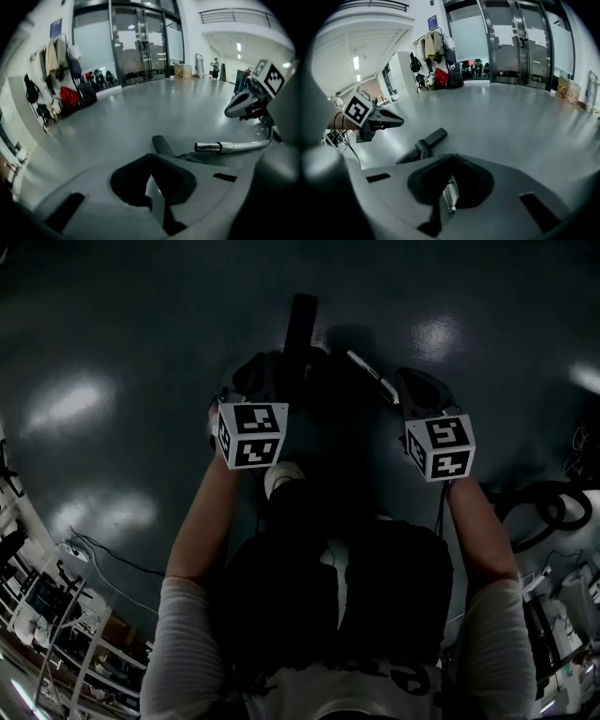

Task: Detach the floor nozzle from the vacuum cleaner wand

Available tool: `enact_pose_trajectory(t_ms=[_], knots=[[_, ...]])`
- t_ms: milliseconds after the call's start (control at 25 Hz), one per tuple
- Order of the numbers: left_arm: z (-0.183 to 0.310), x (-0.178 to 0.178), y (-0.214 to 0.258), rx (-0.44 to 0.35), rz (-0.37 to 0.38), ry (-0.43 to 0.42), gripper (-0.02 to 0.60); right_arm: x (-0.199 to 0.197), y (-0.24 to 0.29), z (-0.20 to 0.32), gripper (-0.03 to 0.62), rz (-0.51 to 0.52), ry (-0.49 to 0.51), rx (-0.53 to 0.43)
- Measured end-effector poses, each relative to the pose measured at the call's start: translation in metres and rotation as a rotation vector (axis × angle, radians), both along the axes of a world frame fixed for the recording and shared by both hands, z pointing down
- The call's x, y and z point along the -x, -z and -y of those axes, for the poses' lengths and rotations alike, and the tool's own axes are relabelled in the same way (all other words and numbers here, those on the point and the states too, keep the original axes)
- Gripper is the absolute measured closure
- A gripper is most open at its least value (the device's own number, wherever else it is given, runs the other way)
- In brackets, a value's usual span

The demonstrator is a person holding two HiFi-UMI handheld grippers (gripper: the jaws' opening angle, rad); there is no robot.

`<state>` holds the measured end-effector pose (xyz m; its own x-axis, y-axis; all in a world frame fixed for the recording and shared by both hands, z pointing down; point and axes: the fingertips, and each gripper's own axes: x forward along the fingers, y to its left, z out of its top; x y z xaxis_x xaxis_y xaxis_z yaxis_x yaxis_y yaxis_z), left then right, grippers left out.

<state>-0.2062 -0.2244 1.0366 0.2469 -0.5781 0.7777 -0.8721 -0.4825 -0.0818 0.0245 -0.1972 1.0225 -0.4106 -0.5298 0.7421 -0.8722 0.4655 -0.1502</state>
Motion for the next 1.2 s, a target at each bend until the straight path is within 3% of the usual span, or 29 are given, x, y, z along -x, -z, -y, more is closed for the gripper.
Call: enact_pose_trajectory(t_ms=[80, 200, 320, 440, 560, 680, 760, 880, 1040, 1200], knots=[[0.012, 0.001, 0.047, -0.084, 0.044, -0.024, 0.578, -0.006, 0.037, 0.006, 0.592, 0.026, -0.038, -0.004], [0.016, 0.002, 0.129, -0.125, -0.003, -0.005, 0.578, -0.006, 0.111, 0.007, 0.592, 0.032, -0.058, -0.047], [0.000, 0.006, 0.211, -0.091, -0.042, 0.076, 0.578, -0.009, 0.189, 0.002, 0.592, -0.024, -0.045, -0.092], [-0.019, -0.006, 0.300, -0.068, -0.064, 0.102, 0.578, -0.017, 0.282, -0.001, 0.592, -0.039, -0.057, -0.124], [-0.036, -0.027, 0.399, -0.020, -0.227, 0.139, 0.578, -0.023, 0.391, -0.001, 0.592, 0.007, -0.069, -0.176], [-0.059, -0.045, 0.500, 0.008, -0.396, 0.204, 0.578, -0.039, 0.504, -0.012, 0.592, 0.132, -0.136, -0.217], [-0.070, -0.052, 0.571, -0.039, -0.449, 0.237, 0.578, -0.054, 0.578, -0.021, 0.592, 0.172, -0.166, -0.286], [-0.085, -0.065, 0.674, -0.171, -0.489, 0.260, 0.578, -0.078, 0.675, -0.038, 0.592, 0.164, -0.166, -0.405], [-0.122, -0.089, 0.784, -0.354, -0.496, 0.261, 0.578, -0.118, 0.769, -0.080, 0.592, 0.170, -0.186, -0.484], [-0.185, -0.105, 0.860, -0.471, -0.463, 0.230, 0.578, -0.146, 0.848, -0.139, 0.592, 0.196, -0.230, -0.564]])
